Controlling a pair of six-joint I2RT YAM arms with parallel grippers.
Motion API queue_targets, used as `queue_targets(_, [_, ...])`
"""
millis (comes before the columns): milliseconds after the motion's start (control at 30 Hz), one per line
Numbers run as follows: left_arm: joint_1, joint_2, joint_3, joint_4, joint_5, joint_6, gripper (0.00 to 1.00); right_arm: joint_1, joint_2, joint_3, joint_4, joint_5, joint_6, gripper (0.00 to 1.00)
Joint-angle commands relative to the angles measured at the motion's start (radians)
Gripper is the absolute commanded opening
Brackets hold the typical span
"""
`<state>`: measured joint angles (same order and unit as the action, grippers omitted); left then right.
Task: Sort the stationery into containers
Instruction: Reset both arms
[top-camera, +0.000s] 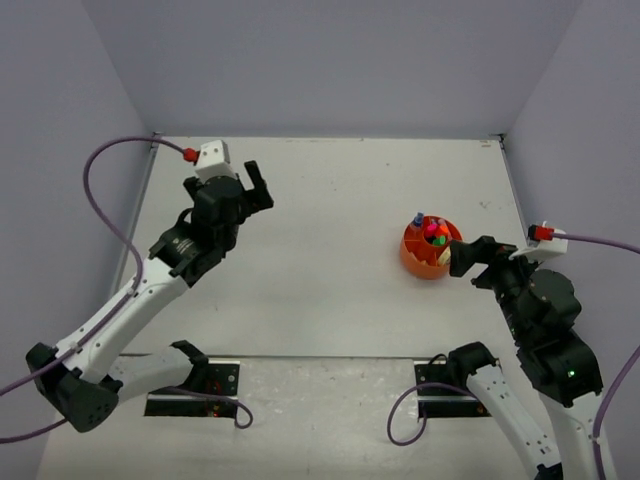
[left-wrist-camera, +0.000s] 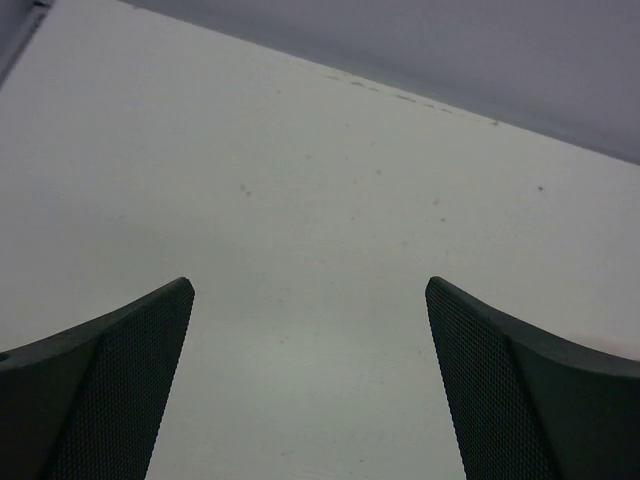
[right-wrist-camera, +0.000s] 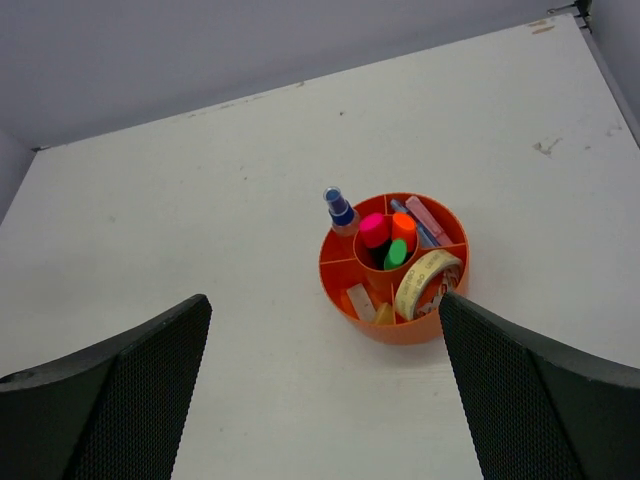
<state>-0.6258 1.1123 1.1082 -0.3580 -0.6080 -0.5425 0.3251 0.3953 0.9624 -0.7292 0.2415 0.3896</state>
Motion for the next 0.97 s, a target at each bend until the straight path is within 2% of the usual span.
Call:
queue_targets(0, [0.021,-0.137,-0.003,-0.267,-0.249,-0.041,1.0,0.096,-0.034,0.064,-0.078,0.207,-0.059,0.99])
queue_targets(67, [0.021,-0.206,0.026,-0.337,-0.29,-0.029,1.0,0.124,-0.034,0.094,-0.137,0.3,-0.069,0.99])
queue_targets(167, [0.021,-0.266,0.041,-0.448,-0.339,-0.014,1.0,0.127,-0.048,0.131,-0.201,0.31,-0.074,0.99])
queue_targets(267, [0.021,-0.366,0.01,-0.491,-0.38,-0.003,1.0,0.127,-0.06,0.158,-0.248,0.315,-0.074,0.99])
queue_targets(533, [0.021,-0.516,-0.167,-0.415,-0.395,0.045,1.0,0.127,-0.124,0.122,-0.243,0.321,-0.092,0.99])
queue_targets(933, [0.021,-0.52,-0.215,-0.346,-0.374,0.063,1.0,0.128,-0.12,0.119,-0.239,0.323,-0.075,0.99])
